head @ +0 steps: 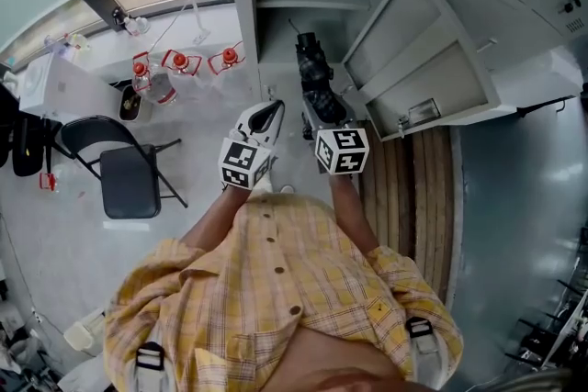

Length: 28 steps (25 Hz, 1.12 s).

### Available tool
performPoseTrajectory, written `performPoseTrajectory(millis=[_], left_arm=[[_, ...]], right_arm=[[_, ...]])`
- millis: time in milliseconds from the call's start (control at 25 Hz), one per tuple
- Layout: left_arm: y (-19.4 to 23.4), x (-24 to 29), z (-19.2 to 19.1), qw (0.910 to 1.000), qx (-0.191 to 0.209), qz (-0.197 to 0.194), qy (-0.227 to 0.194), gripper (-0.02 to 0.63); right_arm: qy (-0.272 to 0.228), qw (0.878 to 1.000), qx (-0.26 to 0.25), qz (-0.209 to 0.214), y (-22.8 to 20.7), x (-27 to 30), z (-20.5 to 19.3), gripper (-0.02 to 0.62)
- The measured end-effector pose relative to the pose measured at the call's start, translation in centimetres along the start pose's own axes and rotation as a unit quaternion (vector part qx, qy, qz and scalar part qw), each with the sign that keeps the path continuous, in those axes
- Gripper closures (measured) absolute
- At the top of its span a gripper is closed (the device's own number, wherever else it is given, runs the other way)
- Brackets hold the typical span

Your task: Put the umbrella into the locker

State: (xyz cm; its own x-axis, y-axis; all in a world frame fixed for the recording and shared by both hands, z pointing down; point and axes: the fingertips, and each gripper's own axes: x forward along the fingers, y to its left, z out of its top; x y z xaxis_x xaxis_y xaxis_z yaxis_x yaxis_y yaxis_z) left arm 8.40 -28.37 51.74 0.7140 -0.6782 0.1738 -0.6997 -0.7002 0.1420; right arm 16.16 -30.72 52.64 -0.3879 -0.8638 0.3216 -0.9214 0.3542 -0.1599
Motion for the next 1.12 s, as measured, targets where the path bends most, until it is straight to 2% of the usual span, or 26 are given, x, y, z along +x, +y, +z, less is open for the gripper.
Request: performPoseTrajectory(millis=[440,1120], left_arm=[[2.2,0.4,0.3,0.9999,-0.005,-0.004,-0.009,0.603],[4.3,0.7,0.7,0.9999,-0.005,0.007,-0.011,0.602]], right_arm=[[0.020,1.000,-0.021,-0.003,-1.0,4.0,0.7,0.399],[0.069,0.994,-0.086,0.007,-2.4,9.7,0.8,0.397]])
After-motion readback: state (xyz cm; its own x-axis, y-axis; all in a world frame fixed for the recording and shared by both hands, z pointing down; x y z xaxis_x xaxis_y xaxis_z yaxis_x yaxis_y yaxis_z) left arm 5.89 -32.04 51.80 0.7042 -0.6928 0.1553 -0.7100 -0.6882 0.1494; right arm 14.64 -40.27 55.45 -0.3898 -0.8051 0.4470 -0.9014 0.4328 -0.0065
